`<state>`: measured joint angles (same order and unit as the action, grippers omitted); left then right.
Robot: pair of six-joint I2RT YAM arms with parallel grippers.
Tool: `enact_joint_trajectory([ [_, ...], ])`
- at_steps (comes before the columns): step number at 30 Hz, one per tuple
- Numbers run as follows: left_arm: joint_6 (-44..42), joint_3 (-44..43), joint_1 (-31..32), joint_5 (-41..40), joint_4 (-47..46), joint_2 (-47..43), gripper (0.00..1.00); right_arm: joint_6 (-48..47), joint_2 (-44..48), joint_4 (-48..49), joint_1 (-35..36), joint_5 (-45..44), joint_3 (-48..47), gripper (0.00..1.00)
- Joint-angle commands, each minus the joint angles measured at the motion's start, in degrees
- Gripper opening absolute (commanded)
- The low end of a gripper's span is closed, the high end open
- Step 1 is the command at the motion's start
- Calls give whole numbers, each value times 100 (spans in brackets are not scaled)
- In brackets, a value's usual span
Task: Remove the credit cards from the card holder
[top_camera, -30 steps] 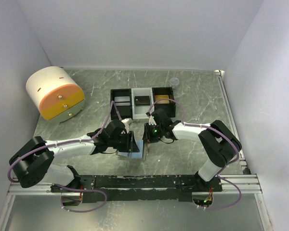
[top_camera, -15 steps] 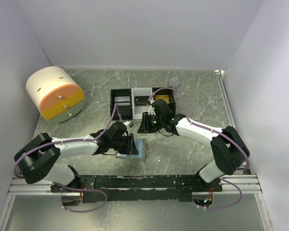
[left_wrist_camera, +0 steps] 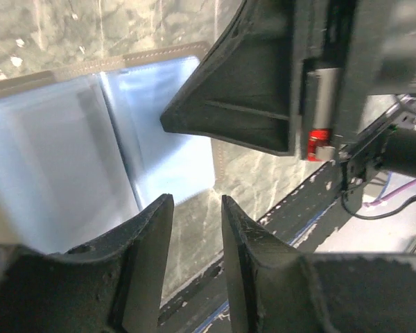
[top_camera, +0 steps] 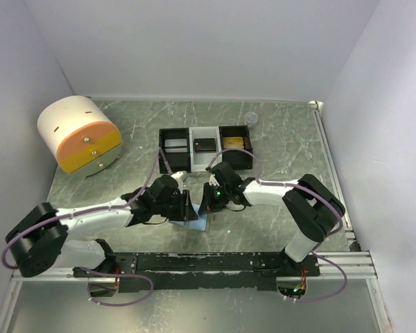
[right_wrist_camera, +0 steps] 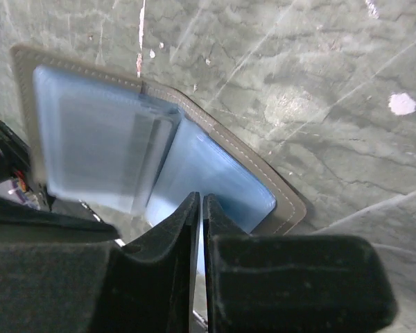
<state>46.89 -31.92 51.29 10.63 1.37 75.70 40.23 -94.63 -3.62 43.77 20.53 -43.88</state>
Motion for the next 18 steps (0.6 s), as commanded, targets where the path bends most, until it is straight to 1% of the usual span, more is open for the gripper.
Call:
enact_joint_trajectory([
  [1, 55, 124, 47, -679, 465, -798, 49, 2, -11, 329, 53, -275, 358, 8],
  [4, 10, 185, 40, -1138, 1050, -1339, 55, -311, 11, 215, 62, -472, 330, 12],
  [6, -101, 242, 47, -1409, 1181, -1508, 60, -461, 29, 258, 72, -519, 347, 14],
  [7, -151, 239, 47, -1492, 1234, -1509, 61, -497, 41, 299, 85, -508, 357, 14],
  [10, -252, 248, 42, -1389, 1113, -1371, 57, -569, 103, 483, 181, -435, 424, 16],
  [14, 99, 436, 72, -1584, 1018, -1273, 51, -666, -28, 623, 323, -370, 492, 17],
  [18, 150, 803, 119, -1705, 806, -1628, 56, -793, -158, 805, 444, -460, 670, 17],
])
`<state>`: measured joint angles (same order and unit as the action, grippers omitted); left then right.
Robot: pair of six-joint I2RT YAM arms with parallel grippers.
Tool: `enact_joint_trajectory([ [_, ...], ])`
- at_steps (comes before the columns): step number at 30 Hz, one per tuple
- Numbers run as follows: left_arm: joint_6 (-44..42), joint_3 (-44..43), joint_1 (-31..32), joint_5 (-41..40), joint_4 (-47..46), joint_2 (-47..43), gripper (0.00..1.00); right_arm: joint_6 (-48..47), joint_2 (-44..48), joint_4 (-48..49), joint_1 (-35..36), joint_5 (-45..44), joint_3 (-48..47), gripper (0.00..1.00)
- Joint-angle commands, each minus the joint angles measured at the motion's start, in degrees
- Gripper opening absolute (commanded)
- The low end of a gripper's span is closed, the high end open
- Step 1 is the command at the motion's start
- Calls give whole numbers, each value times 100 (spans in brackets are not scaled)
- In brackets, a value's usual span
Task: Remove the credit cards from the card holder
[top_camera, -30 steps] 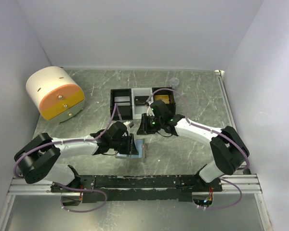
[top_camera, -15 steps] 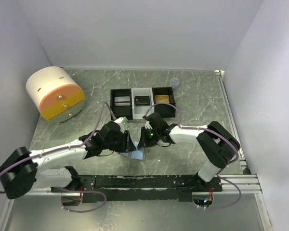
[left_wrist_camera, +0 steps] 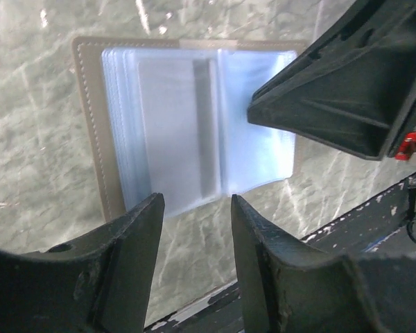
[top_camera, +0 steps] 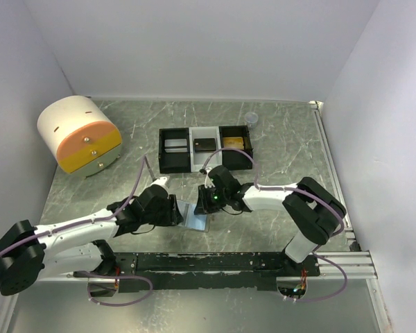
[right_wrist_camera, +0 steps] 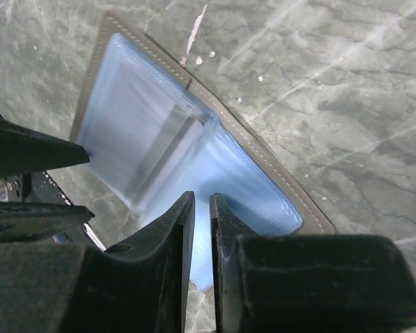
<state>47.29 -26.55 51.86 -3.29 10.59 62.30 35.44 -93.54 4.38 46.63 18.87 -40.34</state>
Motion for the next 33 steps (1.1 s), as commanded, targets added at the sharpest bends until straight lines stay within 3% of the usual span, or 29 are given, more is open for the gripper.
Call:
enact_joint_trajectory([
  [1, 158, 313, 63, -414, -23, -327, 55, -325, -280, 81, 187, -325, 390, 17],
  [8, 298, 534, 109, -606, 129, -865, 62, -411, -167, 13, 363, -781, 658, 17],
  [12, 132, 638, 114, -460, -330, -1089, 65, -406, -35, -123, 369, -1039, 713, 17],
  [21, 17, 311, 115, -393, -561, -52, 56, -312, 201, -399, 357, -1654, 664, 17],
  [33, -27, 542, 117, 728, -2061, 226, 60, -135, 295, -282, 355, -1641, 617, 18],
])
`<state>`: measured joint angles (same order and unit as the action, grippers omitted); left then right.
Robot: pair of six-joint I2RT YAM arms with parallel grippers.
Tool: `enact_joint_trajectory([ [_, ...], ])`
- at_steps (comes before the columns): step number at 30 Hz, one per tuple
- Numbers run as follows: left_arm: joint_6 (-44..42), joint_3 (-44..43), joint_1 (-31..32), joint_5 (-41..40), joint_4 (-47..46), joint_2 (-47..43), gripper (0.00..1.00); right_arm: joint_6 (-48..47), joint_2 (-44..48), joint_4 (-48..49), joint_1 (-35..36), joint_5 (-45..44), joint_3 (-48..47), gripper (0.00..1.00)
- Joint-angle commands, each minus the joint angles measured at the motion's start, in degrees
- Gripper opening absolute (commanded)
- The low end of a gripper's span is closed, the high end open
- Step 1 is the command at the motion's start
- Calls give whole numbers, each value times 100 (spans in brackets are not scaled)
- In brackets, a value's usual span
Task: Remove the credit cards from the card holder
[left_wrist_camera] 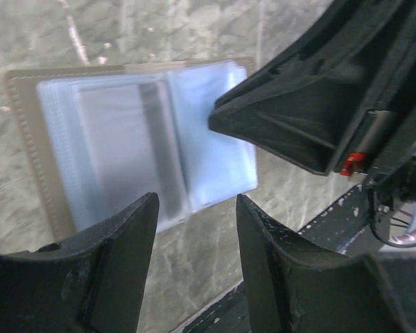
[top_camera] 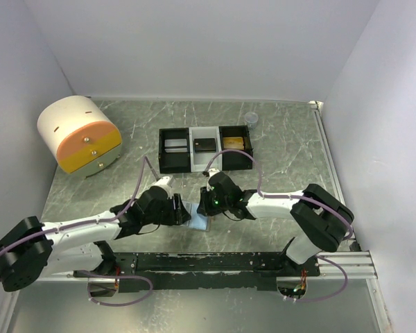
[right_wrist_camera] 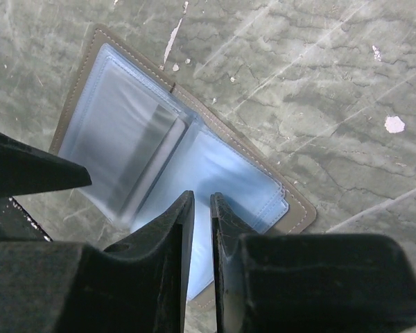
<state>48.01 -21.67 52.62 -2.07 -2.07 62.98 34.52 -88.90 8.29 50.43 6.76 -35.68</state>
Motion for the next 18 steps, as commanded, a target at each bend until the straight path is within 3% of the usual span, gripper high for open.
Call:
enact_joint_trajectory([
  [1, -102, 76, 38, 655, -895, 236, 60, -21, -163, -653, -23, -437, 156, 18],
  [5, 52, 58, 40, 165, -599, 137, 59, 7, -99, -720, -20, -578, 157, 18],
  [12, -171, -377, 15, -963, 818, -476, 78, -214, -12, -1222, -22, -1357, 9, 19],
  [18, -362, -443, -139, -417, 639, 149, 76, -500, 50, -1435, -25, -1276, -307, 20],
])
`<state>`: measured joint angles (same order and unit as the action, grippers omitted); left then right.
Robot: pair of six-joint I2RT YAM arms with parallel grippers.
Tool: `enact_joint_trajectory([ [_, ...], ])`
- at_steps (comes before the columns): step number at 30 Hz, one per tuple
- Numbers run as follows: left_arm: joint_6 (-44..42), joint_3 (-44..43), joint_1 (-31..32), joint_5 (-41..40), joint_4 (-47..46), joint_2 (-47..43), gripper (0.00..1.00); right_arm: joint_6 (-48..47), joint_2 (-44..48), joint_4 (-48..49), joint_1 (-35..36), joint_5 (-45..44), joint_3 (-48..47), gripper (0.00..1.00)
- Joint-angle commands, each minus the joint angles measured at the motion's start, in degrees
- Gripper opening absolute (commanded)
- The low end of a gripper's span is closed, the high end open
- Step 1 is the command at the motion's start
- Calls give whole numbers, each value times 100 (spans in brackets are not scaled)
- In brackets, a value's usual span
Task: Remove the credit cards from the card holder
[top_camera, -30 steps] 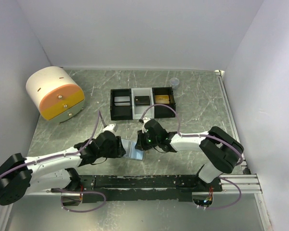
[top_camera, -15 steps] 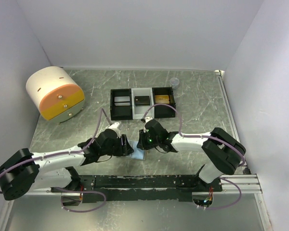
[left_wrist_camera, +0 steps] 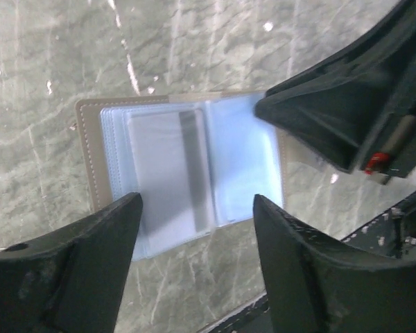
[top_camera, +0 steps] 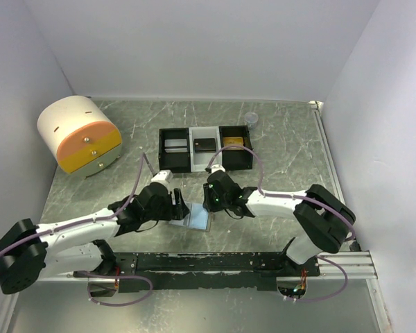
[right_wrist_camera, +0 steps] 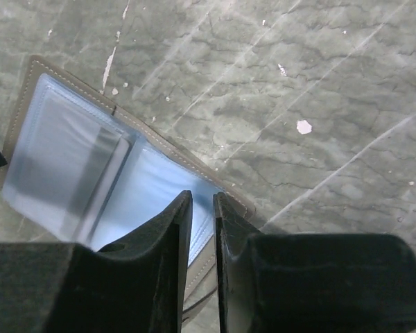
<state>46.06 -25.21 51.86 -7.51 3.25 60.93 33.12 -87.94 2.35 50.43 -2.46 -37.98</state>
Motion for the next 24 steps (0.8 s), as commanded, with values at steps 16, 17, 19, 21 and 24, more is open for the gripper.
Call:
enact_joint_trajectory([
  [16, 742, 1385, -37, 1438, -1944, -82, 66, -95, -172, -1924, 590, -839, -1448, 39],
  [17, 814, 1461, -23, 1438, -2049, -112, 65, -81, -193, -1918, 602, -727, -1476, 40],
  [19, 876, 1536, 5, 1371, -2074, -203, 64, -46, -245, -1874, 682, -606, -1516, 41],
  [21, 908, 1493, 33, 1080, -1687, -416, 64, -47, -272, -1774, 771, -470, -1521, 43],
  [24, 888, 1337, 38, 632, -969, -921, 66, 0, -344, -1559, 902, -275, -1495, 48],
])
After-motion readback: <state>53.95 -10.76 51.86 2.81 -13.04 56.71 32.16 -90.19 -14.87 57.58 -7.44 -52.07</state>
